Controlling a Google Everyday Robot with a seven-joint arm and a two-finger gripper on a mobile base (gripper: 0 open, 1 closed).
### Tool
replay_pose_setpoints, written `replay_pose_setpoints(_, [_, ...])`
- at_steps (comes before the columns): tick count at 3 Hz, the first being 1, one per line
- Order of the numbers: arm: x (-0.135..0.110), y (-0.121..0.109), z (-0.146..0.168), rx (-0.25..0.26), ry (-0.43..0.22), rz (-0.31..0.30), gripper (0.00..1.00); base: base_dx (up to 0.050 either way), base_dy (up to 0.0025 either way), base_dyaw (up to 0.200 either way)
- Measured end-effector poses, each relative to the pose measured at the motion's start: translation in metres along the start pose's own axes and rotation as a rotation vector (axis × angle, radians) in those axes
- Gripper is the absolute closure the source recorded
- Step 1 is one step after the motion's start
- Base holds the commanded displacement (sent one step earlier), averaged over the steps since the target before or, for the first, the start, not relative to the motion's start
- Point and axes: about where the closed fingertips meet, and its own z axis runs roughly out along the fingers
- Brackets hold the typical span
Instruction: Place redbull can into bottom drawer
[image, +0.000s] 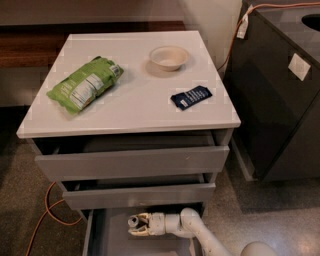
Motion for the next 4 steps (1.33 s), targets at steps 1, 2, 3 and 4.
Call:
replay_pose_setpoints(1, [0.0074, 0.0004, 0.0028, 0.003, 0.012, 0.004, 0.78, 0.000, 0.00000, 0.000])
replay_pose_setpoints(2, [0.0104, 0.0021, 0.0022, 0.006, 0.018, 0.006, 0.47, 0.000, 0.00000, 0.000])
replay_pose_setpoints(3, [0.0093, 0.0032, 0.0011, 0.007, 0.019, 0.003, 0.24, 0.000, 0.00000, 0.000])
replay_pose_setpoints(4, [0.0065, 0.0040, 0.0002, 0.010, 0.018, -0.002, 0.02, 0.000, 0.00000, 0.000])
